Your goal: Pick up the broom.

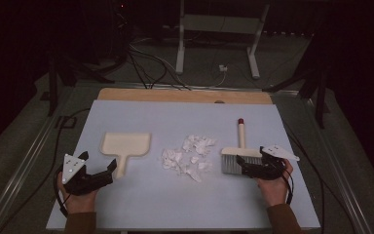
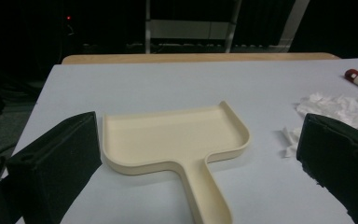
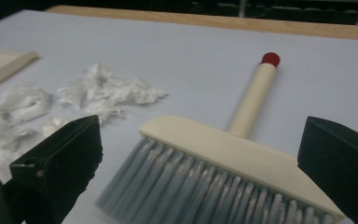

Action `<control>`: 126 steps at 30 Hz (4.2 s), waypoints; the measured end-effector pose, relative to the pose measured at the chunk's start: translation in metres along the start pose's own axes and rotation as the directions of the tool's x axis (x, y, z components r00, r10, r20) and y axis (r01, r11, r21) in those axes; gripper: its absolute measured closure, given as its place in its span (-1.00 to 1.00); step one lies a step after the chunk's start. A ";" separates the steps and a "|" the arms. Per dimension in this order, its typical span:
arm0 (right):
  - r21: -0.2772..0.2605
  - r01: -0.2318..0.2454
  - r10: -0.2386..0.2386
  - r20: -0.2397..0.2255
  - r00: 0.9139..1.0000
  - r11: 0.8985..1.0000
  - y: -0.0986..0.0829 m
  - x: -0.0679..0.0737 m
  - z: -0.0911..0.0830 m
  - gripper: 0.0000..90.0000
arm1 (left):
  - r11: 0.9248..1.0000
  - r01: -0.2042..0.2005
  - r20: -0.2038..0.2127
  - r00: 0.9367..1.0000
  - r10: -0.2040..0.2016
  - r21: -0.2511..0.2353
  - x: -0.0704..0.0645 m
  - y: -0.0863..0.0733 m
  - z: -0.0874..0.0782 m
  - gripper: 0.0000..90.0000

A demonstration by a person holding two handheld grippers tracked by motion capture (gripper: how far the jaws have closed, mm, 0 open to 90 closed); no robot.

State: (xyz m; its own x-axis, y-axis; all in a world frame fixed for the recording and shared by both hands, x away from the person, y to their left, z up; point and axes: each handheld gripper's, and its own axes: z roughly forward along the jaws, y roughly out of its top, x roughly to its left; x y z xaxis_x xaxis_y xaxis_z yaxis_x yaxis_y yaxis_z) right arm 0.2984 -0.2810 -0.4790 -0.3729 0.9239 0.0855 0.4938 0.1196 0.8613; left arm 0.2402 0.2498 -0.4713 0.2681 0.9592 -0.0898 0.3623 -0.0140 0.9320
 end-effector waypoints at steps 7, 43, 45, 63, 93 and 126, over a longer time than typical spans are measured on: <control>0.029 -0.038 0.036 0.054 0.998 0.999 0.038 -0.010 0.010 -1.00 | 1.000 0.019 -0.010 1.000 -0.019 0.001 0.002 -0.003 0.000 -0.99; 0.240 -0.202 0.136 0.267 0.954 0.950 0.097 -0.058 0.146 -0.74 | 0.999 0.034 -0.001 0.999 -0.034 0.023 0.000 -0.009 0.005 -0.99; 0.265 -0.230 0.157 0.272 0.949 0.936 0.095 -0.062 0.155 -0.59 | 0.999 0.039 0.000 0.999 -0.039 0.019 0.000 -0.009 0.005 -0.99; 0.337 -0.250 0.129 0.343 0.930 0.908 0.076 -0.052 0.179 0.52 | 0.998 0.056 -0.004 0.998 -0.056 0.018 0.002 -0.010 0.002 -0.99; -0.021 0.008 -0.007 0.022 1.000 1.000 0.114 0.014 0.051 0.57 | 0.996 -0.049 0.142 0.989 0.038 0.072 -0.070 -0.001 0.031 -0.99; -0.149 0.053 -0.080 -0.184 0.980 0.987 0.112 0.068 0.005 0.58 | 0.959 -0.181 0.563 0.826 0.028 0.217 -0.218 0.011 0.118 -0.48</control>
State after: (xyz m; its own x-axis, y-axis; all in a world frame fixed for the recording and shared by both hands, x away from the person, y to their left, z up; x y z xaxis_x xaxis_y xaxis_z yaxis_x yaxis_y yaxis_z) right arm 0.3323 -0.2031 -0.3790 -0.5490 0.8290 0.1068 0.3511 0.1128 0.9295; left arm 0.2904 0.0070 -0.4831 0.7346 0.6324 -0.2456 0.4924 -0.2479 0.8343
